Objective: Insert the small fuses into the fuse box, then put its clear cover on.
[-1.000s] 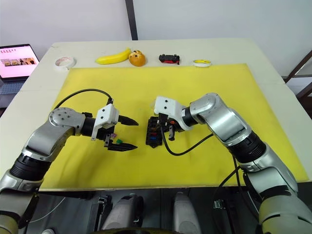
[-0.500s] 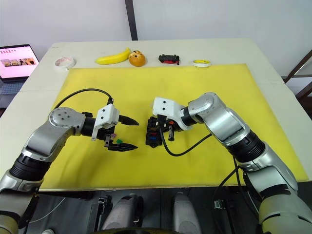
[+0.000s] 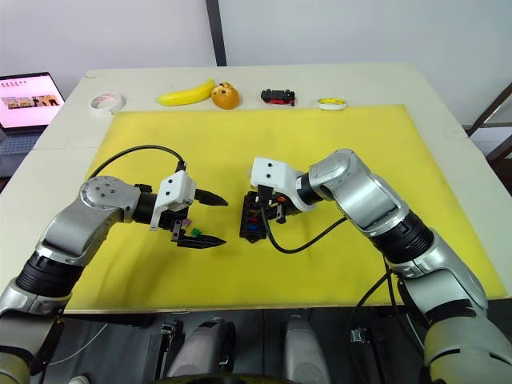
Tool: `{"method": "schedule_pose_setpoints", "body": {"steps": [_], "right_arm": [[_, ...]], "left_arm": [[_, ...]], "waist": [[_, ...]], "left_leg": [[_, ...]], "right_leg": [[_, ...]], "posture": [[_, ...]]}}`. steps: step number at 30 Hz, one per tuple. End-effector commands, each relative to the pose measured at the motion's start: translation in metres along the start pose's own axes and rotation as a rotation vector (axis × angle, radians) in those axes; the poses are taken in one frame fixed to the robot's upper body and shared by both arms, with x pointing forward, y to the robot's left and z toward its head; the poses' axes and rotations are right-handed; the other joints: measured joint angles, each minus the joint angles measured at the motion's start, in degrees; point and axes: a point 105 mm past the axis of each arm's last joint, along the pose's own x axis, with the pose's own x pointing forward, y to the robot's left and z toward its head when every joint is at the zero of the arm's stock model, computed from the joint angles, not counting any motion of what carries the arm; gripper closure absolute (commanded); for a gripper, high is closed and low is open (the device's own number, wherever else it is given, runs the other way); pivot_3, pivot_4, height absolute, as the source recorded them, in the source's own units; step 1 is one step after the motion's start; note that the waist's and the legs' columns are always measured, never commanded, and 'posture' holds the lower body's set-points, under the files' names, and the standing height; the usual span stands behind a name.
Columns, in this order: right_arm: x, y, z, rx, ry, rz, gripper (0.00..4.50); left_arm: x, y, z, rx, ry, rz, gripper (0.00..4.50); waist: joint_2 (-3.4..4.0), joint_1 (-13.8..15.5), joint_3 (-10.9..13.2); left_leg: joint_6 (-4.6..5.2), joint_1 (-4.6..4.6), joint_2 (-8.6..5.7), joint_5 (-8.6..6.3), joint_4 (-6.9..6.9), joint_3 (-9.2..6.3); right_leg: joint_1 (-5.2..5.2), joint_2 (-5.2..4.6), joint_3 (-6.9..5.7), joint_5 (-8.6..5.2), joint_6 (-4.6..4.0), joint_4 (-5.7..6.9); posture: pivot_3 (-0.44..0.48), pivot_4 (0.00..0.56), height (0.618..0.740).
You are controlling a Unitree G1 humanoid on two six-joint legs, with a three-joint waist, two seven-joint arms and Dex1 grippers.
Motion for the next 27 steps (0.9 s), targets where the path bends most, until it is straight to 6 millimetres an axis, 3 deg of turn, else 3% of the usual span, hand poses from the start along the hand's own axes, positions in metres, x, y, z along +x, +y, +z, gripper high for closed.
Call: {"method": "schedule_pose_setpoints", "body": {"steps": [1, 20, 21, 23, 27], "right_arm": [[-0.007, -0.006, 0.009, -0.016, -0.024, -0.029, 3.22], [-0.034, -0.007, 0.037, -0.058, -0.194, -0.029, 3.22], [-0.033, -0.006, 0.036, -0.066, -0.214, -0.032, 3.78], [-0.031, -0.002, 0.034, -0.065, -0.252, -0.031, 4.45], [-0.025, 0.004, 0.027, -0.022, -0.314, -0.023, 4.45]], "left_arm": [[-0.001, 0.001, 0.008, 0.046, -0.007, 0.004, 0.0], [-0.003, 0.003, 0.008, 0.046, -0.005, 0.007, 0.0], [-0.003, 0.003, 0.008, 0.046, -0.006, 0.007, 0.0], [-0.003, 0.003, 0.008, 0.047, -0.005, 0.007, 0.0], [-0.003, 0.003, 0.008, 0.048, -0.005, 0.006, 0.0]], "waist": [[0.0, 0.0, 0.0], [0.0, 0.0, 0.0], [0.0, 0.0, 0.0], [0.0, 0.0, 0.0], [0.0, 0.0, 0.0]], "left_leg": [[0.0, 0.0, 0.0, 0.0, 0.0, 0.0], [0.0, 0.0, 0.0, 0.0, -0.01, 0.0], [0.0, 0.0, 0.0, 0.0, -0.01, 0.0], [0.0, 0.0, 0.0, 0.0, -0.01, 0.0], [0.0, 0.0, 0.0, 0.0, -0.01, 0.01]], "right_leg": [[0.0, 0.0, 0.0, 0.0, 0.0, 0.0], [0.0, 0.0, 0.0, 0.0, 0.0, 0.0], [0.0, 0.0, 0.0, 0.0, 0.0, 0.0], [0.0, 0.0, 0.0, 0.0, 0.0, 0.0], [0.0, 0.0, 0.01, 0.0, 0.0, 0.0]], "posture": [[0.0, 0.15, 0.74], [0.0, 0.15, 0.74], [0.0, 0.15, 0.74], [0.0, 0.15, 0.74], [0.0, 0.15, 0.74]]}}
